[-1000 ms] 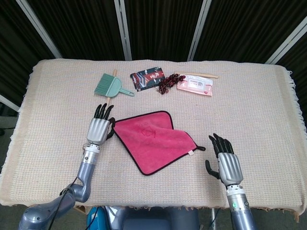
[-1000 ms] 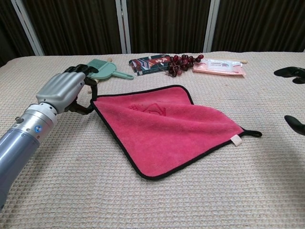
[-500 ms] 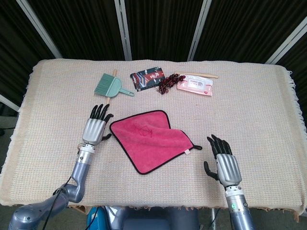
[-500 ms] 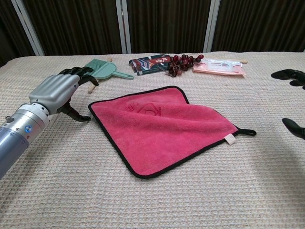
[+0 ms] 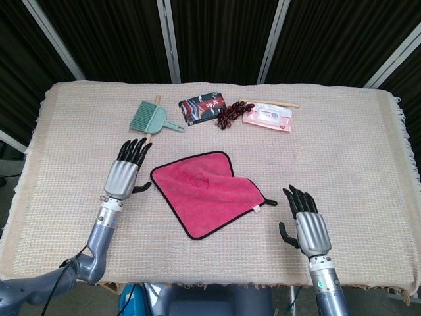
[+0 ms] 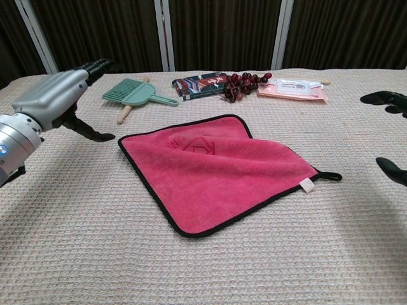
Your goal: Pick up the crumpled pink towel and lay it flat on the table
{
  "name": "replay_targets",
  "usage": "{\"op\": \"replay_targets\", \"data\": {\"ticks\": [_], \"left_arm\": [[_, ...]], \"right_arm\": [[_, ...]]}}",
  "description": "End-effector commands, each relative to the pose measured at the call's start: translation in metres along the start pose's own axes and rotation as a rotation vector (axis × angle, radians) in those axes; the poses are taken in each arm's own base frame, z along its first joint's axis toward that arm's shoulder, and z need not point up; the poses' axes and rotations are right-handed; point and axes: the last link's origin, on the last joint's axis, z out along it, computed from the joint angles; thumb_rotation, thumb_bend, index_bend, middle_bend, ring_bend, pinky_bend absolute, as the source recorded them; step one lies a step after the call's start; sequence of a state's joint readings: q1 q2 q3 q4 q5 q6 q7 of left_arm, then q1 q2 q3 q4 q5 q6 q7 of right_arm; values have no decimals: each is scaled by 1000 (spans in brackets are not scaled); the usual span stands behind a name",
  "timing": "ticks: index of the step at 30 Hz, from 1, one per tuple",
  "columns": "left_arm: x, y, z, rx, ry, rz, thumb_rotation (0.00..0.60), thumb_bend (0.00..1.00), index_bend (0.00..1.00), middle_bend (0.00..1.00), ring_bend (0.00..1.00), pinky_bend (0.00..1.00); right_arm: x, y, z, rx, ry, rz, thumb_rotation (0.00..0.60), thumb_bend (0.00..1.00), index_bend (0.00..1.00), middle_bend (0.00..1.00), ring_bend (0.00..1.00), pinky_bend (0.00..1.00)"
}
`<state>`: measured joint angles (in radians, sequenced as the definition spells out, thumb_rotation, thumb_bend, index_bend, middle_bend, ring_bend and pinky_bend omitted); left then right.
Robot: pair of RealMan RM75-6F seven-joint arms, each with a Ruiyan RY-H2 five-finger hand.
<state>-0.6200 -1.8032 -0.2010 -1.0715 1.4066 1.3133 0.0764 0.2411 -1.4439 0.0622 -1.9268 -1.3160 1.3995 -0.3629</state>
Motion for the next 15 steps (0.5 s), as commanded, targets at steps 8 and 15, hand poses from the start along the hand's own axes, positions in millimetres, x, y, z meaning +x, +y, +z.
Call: {"op": "replay_targets", "data": {"ticks": [8, 15], "left_arm": [[104, -9, -74, 77, 24, -72, 600, 34, 52, 0, 0, 0], [136, -20, -112, 119, 27, -42, 600, 34, 63, 0, 0, 0]], "right_arm": [[-2, -8, -7, 56, -30, -20, 600, 439, 0, 0, 0, 0], [-11, -25, -15, 127, -77, -9, 600, 435, 10, 0, 0, 0]]}}
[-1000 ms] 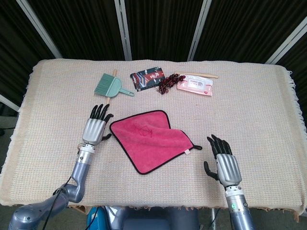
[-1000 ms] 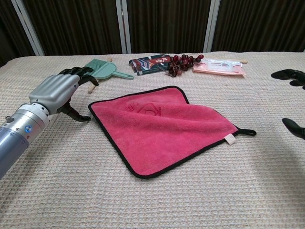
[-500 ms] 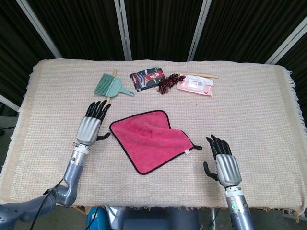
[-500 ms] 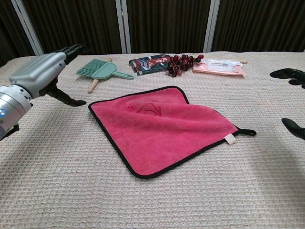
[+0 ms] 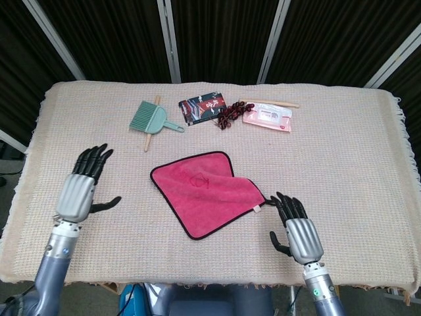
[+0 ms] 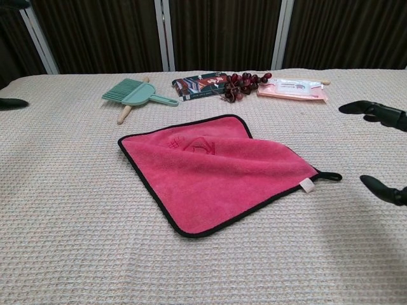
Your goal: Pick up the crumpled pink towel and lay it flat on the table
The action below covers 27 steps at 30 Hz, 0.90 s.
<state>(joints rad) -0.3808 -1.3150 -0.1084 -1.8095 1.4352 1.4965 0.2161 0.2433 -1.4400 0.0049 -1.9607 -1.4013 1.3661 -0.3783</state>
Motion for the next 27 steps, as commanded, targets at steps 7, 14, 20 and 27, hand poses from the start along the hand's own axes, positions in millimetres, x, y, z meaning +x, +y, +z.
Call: {"op": "replay_targets", "data": {"ticks": [7, 14, 20, 27], "left_arm": [[30, -14, -35, 43, -24, 42, 600, 34, 84, 0, 0, 0], [26, -12, -42, -7, -88, 49, 600, 45, 156, 12, 0, 0], [-2, 5, -60, -112, -269, 30, 600, 68, 307, 60, 0, 0], [-47, 32, -69, -192, -330, 51, 600, 89, 309, 74, 0, 0]], "right_arm": [[-9, -37, -1, 114, -45, 5, 600, 435, 82, 0, 0, 0], [-14, -34, -4, 76, -37, -13, 600, 435, 83, 0, 0, 0], [-12, -17, -9, 32, 12, -31, 600, 434, 82, 0, 0, 0], [-3, -8, -7, 18, 44, -10, 600, 435, 82, 0, 0, 0]]}}
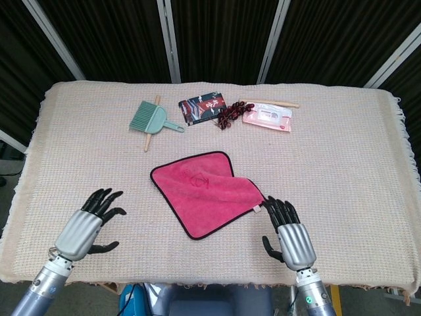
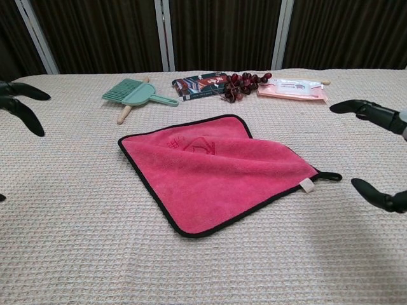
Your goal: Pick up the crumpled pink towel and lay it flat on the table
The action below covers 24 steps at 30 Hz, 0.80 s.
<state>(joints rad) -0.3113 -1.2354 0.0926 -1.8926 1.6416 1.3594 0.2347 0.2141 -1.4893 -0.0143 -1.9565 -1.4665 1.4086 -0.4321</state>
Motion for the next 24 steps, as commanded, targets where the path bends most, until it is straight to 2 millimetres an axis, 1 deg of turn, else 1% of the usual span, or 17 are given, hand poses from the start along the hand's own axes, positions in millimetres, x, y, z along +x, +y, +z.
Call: {"op": "replay_targets", "data": {"ticks": [1, 5, 9, 12, 14, 18, 24], "left_arm": [[-30, 18, 9, -38, -28, 21, 600, 90, 307, 77, 0, 0], [-58, 33, 23, -38, -41, -9, 600, 113, 312, 93, 0, 0], [-82, 46, 38, -47, -46, -11, 600, 169, 361, 109, 0, 0], [-94, 52, 49, -55, -16, 28, 600, 209, 382, 113, 0, 0], [-104, 56, 57, -52, 2, 46, 600, 217, 393, 117, 0, 0], [-116, 64, 70, -38, 18, 30, 600, 241, 423, 140, 0, 0], [-130, 79, 89, -45, 48, 17, 600, 241, 415, 140, 0, 0]], "right_arm": [[4, 4, 0, -8, 6, 10, 600, 435, 82, 0, 0, 0], [9, 8, 2, -16, 20, 27, 600, 434, 83, 0, 0, 0], [11, 9, 2, -19, 25, 44, 600, 435, 82, 0, 0, 0], [12, 10, 3, -21, 25, 51, 600, 435, 82, 0, 0, 0], [13, 10, 3, -23, 27, 55, 600, 435, 82, 0, 0, 0], [13, 11, 4, -25, 27, 58, 600, 435, 82, 0, 0, 0], [12, 13, 4, -30, 22, 60, 600, 434, 82, 0, 0, 0]]}}
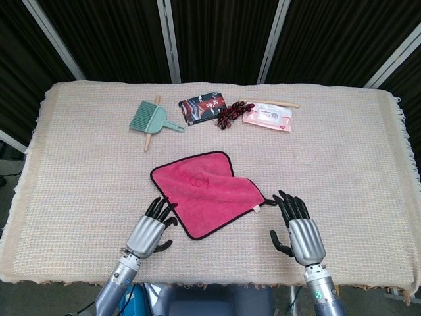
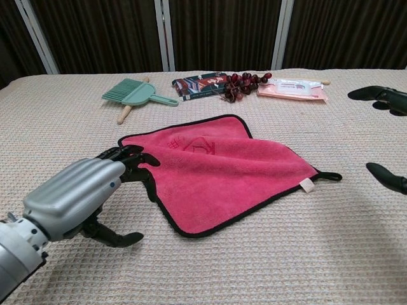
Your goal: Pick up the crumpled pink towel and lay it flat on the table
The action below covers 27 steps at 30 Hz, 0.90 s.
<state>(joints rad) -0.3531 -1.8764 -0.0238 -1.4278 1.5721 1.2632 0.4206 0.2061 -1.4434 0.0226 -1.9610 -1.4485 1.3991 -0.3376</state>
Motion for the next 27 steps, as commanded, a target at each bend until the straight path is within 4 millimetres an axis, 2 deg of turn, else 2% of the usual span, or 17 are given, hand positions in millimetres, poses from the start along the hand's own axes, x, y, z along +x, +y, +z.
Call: {"op": "replay_targets", "data": {"ticks": [1, 7, 15, 27], "left_arm": [[-5, 9, 12, -6, 23, -10, 600, 241, 414, 140, 0, 0], [-14, 26, 24, -20, 30, -30, 600, 241, 411, 140, 0, 0], [-26, 43, 27, -46, 7, -23, 600, 240, 410, 139, 0, 0], [-34, 46, 33, -32, 30, -11, 600, 276, 426, 143, 0, 0]], "right_arm": [[0, 1, 0, -3, -1, 1, 600, 434, 82, 0, 0, 0], [1, 1, 1, -5, 1, 9, 600, 435, 83, 0, 0, 0], [3, 2, 2, -9, 5, 27, 600, 435, 83, 0, 0, 0], [5, 4, 3, -15, 3, 44, 600, 435, 82, 0, 0, 0]]}}
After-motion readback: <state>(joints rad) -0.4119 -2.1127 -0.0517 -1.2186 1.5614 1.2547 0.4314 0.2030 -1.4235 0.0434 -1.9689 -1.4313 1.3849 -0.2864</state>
